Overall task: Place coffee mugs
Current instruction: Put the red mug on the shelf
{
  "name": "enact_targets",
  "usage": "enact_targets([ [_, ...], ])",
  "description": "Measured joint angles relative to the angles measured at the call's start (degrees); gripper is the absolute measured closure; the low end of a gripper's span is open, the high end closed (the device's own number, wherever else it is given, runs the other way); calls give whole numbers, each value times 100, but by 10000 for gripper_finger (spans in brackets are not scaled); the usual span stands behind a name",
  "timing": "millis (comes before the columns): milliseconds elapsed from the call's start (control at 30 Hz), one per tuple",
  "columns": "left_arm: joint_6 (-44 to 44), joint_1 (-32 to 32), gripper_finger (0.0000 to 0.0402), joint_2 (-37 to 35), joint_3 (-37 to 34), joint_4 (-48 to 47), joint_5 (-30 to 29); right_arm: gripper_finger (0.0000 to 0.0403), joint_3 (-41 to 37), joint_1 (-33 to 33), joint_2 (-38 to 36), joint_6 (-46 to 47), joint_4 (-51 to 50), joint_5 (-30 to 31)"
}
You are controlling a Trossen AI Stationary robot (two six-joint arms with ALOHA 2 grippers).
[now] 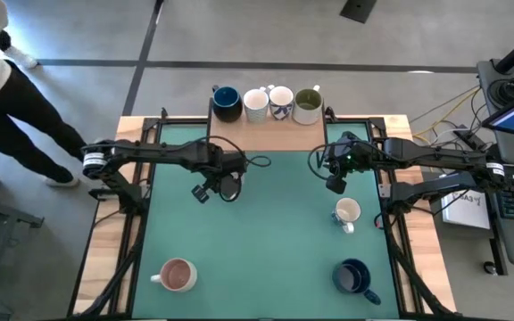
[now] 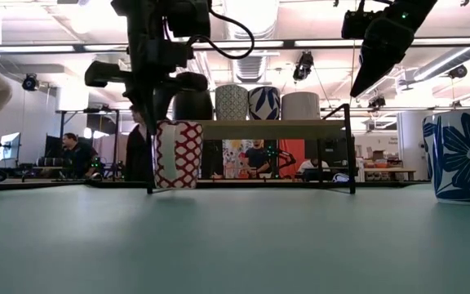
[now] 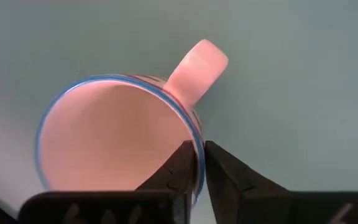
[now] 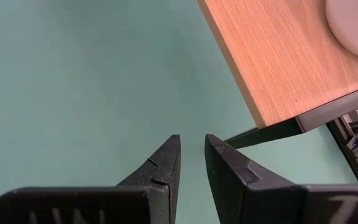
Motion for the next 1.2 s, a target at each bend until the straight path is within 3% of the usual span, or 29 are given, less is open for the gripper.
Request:
enact_targets([
  [400, -129, -3, 341, -58, -13, 7, -99, 339, 0, -2, 0, 0, -1, -1],
  [667, -2222, -43, 339, -93, 206, 27, 520, 339, 0, -2, 0, 0, 0, -2],
  [867, -3390, -114, 338, -94, 217, 15, 648, 339, 0, -2, -1, 0, -2, 0],
  [1200, -3040, -139, 284, -79, 56, 13, 486, 339, 0, -2, 0, 0, -1, -2],
])
